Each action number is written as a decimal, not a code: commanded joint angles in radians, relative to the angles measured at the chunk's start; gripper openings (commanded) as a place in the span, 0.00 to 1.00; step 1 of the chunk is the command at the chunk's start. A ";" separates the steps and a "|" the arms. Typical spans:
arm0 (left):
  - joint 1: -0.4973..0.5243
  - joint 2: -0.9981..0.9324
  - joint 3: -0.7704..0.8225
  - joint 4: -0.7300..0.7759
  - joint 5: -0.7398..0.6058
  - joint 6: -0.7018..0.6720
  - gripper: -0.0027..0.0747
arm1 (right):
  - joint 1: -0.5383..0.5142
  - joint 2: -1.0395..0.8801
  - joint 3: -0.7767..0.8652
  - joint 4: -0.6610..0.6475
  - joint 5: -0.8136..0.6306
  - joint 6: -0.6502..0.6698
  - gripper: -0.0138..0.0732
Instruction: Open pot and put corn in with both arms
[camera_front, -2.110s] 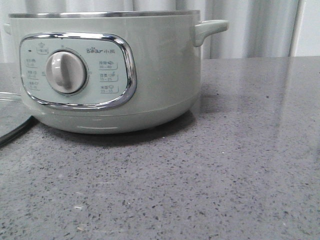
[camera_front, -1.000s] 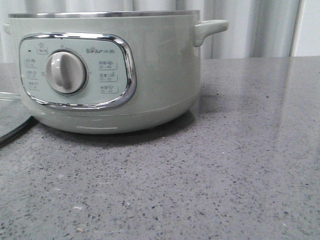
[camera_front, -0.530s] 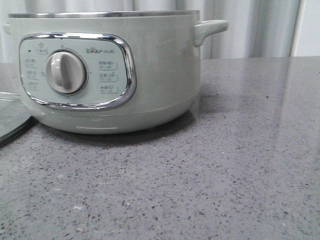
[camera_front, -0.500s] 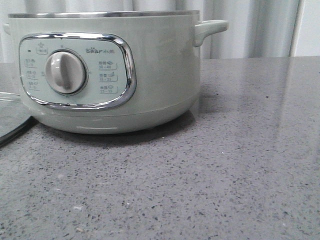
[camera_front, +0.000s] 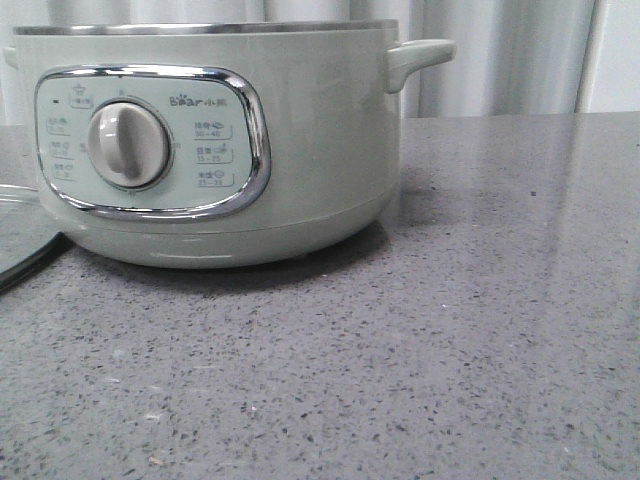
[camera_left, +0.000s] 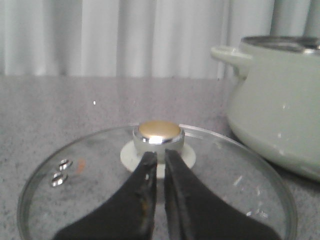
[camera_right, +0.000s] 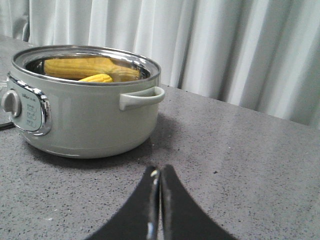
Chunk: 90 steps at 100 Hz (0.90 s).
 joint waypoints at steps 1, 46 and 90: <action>0.005 -0.034 0.008 -0.015 0.031 0.009 0.01 | -0.004 0.013 -0.022 -0.015 -0.085 -0.002 0.07; 0.005 -0.034 0.006 -0.015 0.169 0.058 0.01 | -0.004 0.013 -0.022 -0.015 -0.085 -0.002 0.07; 0.005 -0.034 0.006 -0.015 0.169 0.058 0.01 | -0.004 0.013 -0.022 -0.015 -0.085 -0.002 0.07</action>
